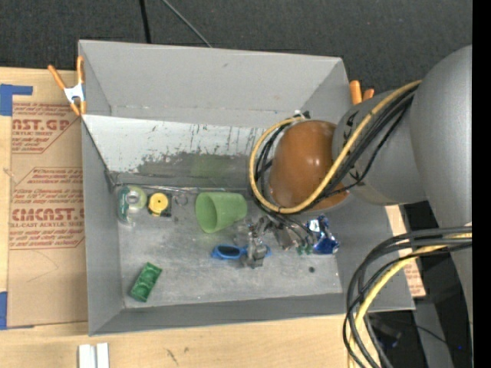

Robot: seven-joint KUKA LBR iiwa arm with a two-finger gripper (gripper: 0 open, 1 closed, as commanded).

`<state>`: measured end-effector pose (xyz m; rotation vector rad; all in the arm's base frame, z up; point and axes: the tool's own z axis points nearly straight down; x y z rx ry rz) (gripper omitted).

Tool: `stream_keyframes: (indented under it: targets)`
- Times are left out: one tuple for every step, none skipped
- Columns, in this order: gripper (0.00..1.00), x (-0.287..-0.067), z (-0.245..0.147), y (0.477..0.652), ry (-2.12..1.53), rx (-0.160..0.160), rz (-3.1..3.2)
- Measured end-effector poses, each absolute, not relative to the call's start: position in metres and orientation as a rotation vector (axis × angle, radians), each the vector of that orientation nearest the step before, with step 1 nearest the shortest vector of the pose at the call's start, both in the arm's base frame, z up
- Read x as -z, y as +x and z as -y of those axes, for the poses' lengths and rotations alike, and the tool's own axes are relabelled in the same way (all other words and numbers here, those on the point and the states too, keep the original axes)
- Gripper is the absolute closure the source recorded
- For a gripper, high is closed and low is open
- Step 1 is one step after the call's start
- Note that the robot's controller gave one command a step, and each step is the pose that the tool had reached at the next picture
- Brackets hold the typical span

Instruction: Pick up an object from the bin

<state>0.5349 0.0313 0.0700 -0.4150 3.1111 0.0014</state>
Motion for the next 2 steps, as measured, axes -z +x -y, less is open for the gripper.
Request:
stream_keyframes:
  targets:
    - [1.0, -0.112, -0.007, 0.552, -0.719, 0.002, -3.053]
    - [1.0, -0.23, 0.003, 0.542, -0.693, 0.003, -3.054]
